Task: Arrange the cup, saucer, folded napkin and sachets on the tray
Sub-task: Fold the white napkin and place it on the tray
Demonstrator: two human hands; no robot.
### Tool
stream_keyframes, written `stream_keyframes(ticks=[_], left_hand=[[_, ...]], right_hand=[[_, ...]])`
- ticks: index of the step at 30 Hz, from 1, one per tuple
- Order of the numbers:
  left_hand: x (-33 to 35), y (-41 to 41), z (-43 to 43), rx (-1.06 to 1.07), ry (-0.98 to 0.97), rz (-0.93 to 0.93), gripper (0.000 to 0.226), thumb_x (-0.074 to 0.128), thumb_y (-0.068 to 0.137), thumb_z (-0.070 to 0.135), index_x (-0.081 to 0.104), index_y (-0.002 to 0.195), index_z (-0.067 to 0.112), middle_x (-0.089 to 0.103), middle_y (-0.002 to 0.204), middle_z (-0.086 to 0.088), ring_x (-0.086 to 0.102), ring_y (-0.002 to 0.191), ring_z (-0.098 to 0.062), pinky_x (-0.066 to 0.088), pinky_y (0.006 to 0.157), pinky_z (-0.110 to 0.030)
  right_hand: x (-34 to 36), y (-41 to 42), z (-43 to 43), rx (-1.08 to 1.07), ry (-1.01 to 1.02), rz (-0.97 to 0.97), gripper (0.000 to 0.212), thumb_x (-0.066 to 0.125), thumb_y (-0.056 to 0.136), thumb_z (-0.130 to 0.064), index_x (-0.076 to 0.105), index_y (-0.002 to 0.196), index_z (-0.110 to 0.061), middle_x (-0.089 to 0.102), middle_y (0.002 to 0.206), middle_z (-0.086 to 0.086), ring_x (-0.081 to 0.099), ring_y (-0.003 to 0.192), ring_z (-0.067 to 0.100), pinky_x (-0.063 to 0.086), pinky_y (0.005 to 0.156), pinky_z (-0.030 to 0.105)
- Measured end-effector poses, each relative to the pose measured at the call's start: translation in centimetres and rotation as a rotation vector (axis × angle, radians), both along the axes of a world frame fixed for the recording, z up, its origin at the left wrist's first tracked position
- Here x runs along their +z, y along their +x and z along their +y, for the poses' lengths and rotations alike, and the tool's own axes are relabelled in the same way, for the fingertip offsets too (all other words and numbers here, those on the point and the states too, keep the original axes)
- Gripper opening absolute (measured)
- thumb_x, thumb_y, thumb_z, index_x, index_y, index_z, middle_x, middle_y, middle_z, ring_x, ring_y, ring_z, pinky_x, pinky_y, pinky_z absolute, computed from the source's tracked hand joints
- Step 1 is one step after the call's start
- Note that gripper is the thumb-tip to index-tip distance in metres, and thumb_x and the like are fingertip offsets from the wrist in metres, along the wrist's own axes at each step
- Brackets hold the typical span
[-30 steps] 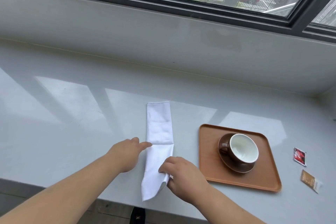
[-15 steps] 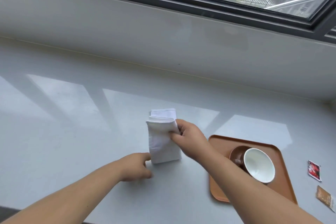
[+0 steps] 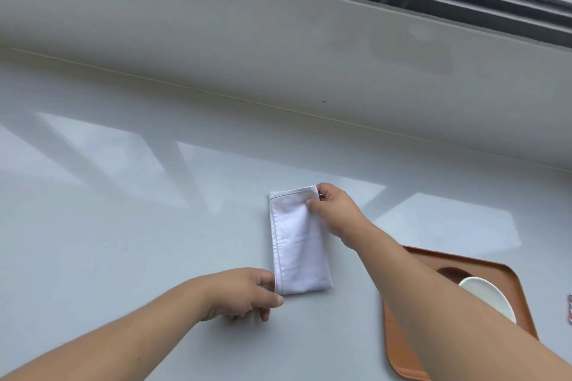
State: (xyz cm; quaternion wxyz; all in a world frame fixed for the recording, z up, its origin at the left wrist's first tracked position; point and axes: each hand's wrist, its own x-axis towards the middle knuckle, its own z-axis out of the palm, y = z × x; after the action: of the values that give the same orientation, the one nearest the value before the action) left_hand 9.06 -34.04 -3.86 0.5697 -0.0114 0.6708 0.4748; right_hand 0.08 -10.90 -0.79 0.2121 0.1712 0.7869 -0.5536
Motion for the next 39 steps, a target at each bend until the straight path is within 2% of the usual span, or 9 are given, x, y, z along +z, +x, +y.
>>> stream_keyframes(ticks=[4, 8, 13, 18, 24, 28, 31, 35, 39], left_hand=[[0.0, -0.3, 0.4, -0.01, -0.022, 0.02, 0.019, 0.067, 0.09, 0.043, 0.07, 0.072, 0.045, 0.077, 0.082, 0.004, 0.045, 0.049, -0.01, 0.038, 0.047, -0.021], [0.1, -0.2, 0.7, -0.02, -0.048, 0.046, 0.01, 0.065, 0.092, 0.041, 0.067, 0.091, 0.031, 0.081, 0.088, 0.003, 0.048, 0.049, -0.009, 0.041, 0.049, -0.021], [0.4, 0.4, 1.1, -0.021, -0.147, 0.139, 0.032, 0.065, 0.093, 0.039, 0.064, 0.113, 0.014, 0.082, 0.095, 0.003, 0.058, 0.054, -0.01, 0.049, 0.053, -0.023], [1.1, 1.6, 1.6, -0.026, -0.322, 0.374, 0.028, 0.063, 0.091, 0.043, 0.061, 0.096, 0.016, 0.077, 0.095, -0.001, 0.062, 0.061, -0.012, 0.049, 0.06, -0.028], [2.1, 2.6, 2.6, 0.046, -0.479, 0.607, 0.027, 0.061, 0.093, 0.048, 0.054, 0.075, 0.029, 0.062, 0.079, 0.006, 0.054, 0.065, -0.012, 0.04, 0.058, -0.03], [2.2, 4.0, 3.6, 0.292, -0.454, 0.525, 0.04, 0.059, 0.096, 0.049, 0.046, 0.071, 0.021, 0.055, 0.068, 0.004, 0.048, 0.058, -0.018, 0.037, 0.057, -0.032], [2.6, 5.0, 3.6, 0.573, -0.367, 0.404, 0.038, 0.064, 0.097, 0.039, 0.046, 0.074, 0.016, 0.067, 0.075, -0.004, 0.063, 0.064, -0.023, 0.052, 0.062, -0.035], [3.3, 6.8, 3.2, 0.799, -0.233, 0.267, 0.02, 0.069, 0.096, 0.018, 0.052, 0.095, 0.007, 0.072, 0.086, -0.016, 0.072, 0.06, -0.022, 0.066, 0.065, -0.037], [3.8, 8.1, 2.9, 0.834, -0.155, 0.127, 0.027, 0.07, 0.095, 0.014, 0.05, 0.112, 0.01, 0.065, 0.088, -0.015, 0.065, 0.058, -0.022, 0.06, 0.059, -0.032]], right_hand=[[-1.4, -0.8, 0.2, 0.006, 0.161, 0.036, 0.006, 0.058, 0.093, -0.01, 0.064, 0.094, -0.012, 0.061, 0.08, 0.003, 0.053, 0.067, 0.02, 0.042, 0.063, 0.03], [-2.2, -1.2, -0.1, 0.086, 0.385, 0.107, 0.006, 0.058, 0.094, -0.017, 0.057, 0.088, -0.02, 0.055, 0.072, -0.005, 0.048, 0.06, 0.015, 0.037, 0.054, 0.03], [-2.7, -0.6, -0.1, 0.157, 0.7, 0.171, 0.017, 0.057, 0.098, -0.033, 0.051, 0.094, -0.017, 0.06, 0.081, -0.001, 0.056, 0.075, 0.026, 0.039, 0.056, 0.033], [-2.0, 2.5, 1.0, 0.133, 0.779, 0.123, 0.03, 0.063, 0.091, -0.044, 0.047, 0.099, -0.02, 0.057, 0.079, -0.006, 0.06, 0.074, 0.024, 0.036, 0.05, 0.03], [-1.4, 9.4, 1.7, 0.259, 0.743, -0.071, 0.037, 0.06, 0.084, -0.059, 0.056, 0.083, -0.022, 0.066, 0.082, -0.006, 0.063, 0.079, 0.019, 0.047, 0.063, 0.033], [-1.0, 13.4, 0.6, 0.067, 0.258, -0.188, 0.024, 0.069, 0.082, -0.031, 0.056, 0.095, -0.016, 0.073, 0.095, 0.014, 0.065, 0.062, 0.023, 0.051, 0.057, 0.032], [-0.4, 15.0, 0.3, -0.053, 0.057, -0.223, 0.021, 0.067, 0.086, -0.017, 0.054, 0.102, -0.017, 0.071, 0.099, 0.015, 0.067, 0.058, 0.022, 0.053, 0.056, 0.03], [0.0, 17.0, 0.4, 0.021, 0.073, -0.059, 0.025, 0.061, 0.088, -0.015, 0.051, 0.108, -0.027, 0.059, 0.082, -0.001, 0.065, 0.062, 0.015, 0.058, 0.064, 0.042], [-0.1, 19.4, 1.2, 0.508, 0.492, 0.342, 0.06, 0.062, 0.078, -0.05, 0.041, 0.134, -0.049, 0.049, 0.108, -0.014, 0.05, 0.102, 0.008, 0.045, 0.081, 0.024]])
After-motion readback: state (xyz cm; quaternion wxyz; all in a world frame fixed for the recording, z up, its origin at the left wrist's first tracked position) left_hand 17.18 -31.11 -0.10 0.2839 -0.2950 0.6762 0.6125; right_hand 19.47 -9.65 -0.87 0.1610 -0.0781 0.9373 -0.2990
